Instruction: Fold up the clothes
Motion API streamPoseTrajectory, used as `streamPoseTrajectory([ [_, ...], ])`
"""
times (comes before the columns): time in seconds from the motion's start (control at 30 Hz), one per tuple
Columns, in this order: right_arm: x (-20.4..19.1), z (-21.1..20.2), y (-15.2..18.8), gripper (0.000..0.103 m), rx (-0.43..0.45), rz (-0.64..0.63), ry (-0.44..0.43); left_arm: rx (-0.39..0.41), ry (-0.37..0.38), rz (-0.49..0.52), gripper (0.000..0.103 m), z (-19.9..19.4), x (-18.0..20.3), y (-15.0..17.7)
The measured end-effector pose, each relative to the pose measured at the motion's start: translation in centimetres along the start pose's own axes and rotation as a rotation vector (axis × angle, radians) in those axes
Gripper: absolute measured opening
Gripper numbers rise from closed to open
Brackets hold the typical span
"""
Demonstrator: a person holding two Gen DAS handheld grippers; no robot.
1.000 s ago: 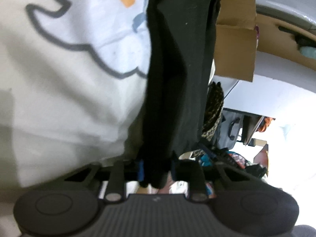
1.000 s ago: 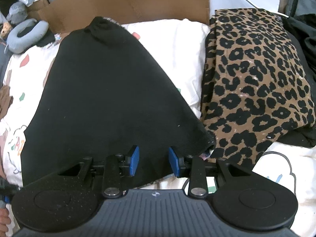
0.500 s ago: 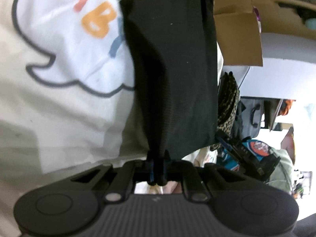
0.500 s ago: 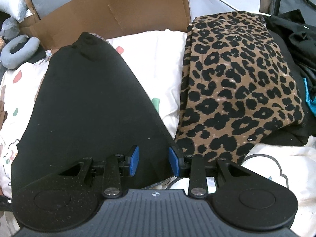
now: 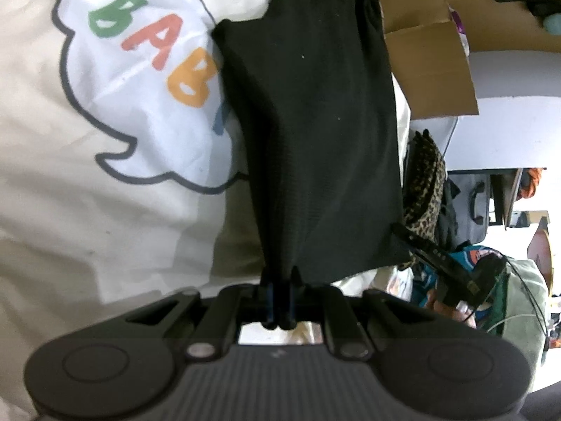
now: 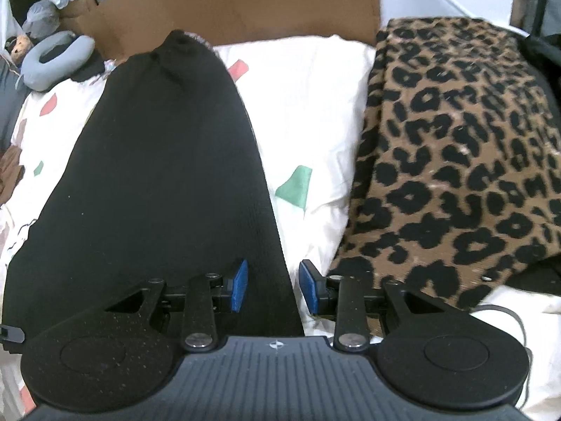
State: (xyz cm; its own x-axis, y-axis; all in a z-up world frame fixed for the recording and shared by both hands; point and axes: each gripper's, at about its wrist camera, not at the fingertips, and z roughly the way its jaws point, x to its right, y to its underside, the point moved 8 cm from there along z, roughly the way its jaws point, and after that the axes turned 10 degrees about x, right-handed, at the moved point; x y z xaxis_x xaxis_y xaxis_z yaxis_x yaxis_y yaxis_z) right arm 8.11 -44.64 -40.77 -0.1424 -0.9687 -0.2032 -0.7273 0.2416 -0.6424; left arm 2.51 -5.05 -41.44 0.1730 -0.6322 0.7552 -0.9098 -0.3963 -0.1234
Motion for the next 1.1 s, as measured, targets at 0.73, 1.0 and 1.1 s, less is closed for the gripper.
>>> streamPoseTrajectory([
  [0.73, -1.9, 0.7, -3.0, 0.041, 0.081, -0.03, -0.152, 0.048, -0.063, -0.01, 0.008, -1.4, -2.0, -0.7],
  [1.0, -2.9, 2.0, -2.4, 0.04, 0.032, -0.077, -0.168, 0.05, -0.052, -0.03, 0.008, -1.3, -2.5, -0.4],
  [1.1, -2.3, 2.8, -1.9, 0.041, -0.022, -0.035, -0.173, 0.044, -0.044, -0.036, 0.008, -1.4, -2.7, -0.4],
])
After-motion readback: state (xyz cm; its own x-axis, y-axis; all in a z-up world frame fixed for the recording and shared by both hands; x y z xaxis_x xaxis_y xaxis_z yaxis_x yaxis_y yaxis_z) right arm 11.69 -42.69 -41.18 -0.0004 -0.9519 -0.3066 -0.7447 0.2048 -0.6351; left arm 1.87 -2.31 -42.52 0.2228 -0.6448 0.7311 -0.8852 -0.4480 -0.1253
